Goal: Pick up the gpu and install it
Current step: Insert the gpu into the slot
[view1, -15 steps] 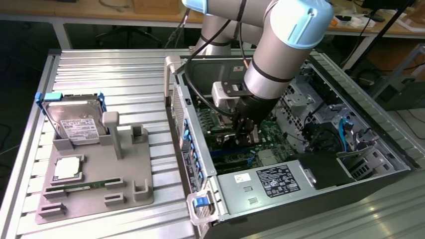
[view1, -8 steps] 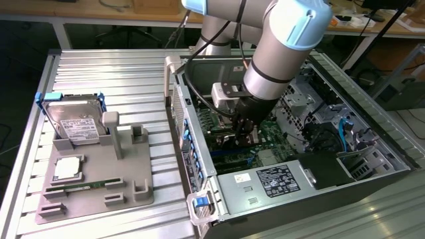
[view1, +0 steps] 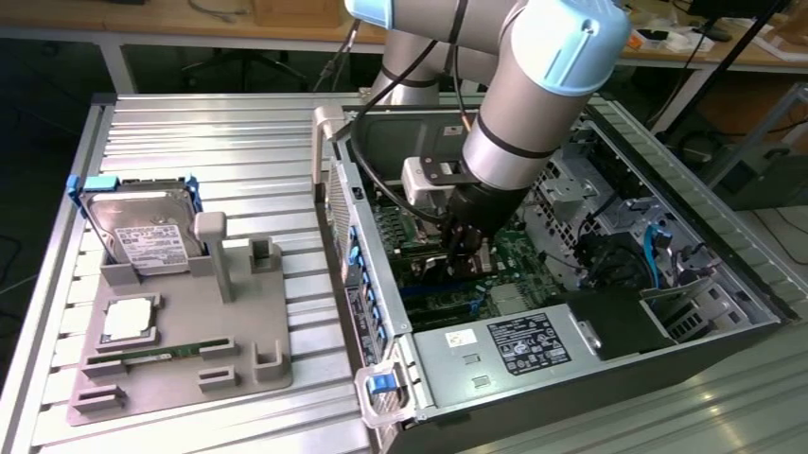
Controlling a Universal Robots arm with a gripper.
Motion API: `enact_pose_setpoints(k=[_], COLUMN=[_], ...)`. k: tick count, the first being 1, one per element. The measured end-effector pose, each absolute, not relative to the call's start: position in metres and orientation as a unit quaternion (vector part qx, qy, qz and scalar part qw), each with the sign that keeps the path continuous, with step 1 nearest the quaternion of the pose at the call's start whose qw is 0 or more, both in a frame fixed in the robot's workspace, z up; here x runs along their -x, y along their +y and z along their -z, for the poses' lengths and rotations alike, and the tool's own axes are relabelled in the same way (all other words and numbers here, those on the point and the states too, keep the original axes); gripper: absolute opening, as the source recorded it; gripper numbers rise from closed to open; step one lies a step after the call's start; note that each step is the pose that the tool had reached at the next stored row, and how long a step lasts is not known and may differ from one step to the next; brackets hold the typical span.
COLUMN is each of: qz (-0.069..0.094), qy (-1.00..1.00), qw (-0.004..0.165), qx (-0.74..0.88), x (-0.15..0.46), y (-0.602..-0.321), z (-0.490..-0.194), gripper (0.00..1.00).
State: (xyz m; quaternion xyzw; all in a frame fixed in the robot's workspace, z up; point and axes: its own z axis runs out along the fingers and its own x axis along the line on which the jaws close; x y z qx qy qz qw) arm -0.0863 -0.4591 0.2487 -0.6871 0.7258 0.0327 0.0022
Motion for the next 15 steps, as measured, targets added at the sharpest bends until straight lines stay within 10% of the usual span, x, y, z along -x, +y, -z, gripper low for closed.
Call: enact_pose_setpoints(k=[15], qz=[-0.033], qy=[0.726], qw=[0.002], qx=[0.687], x=[0.0863], y=[-0.4591], z=[-0.2528], gripper=[0.27])
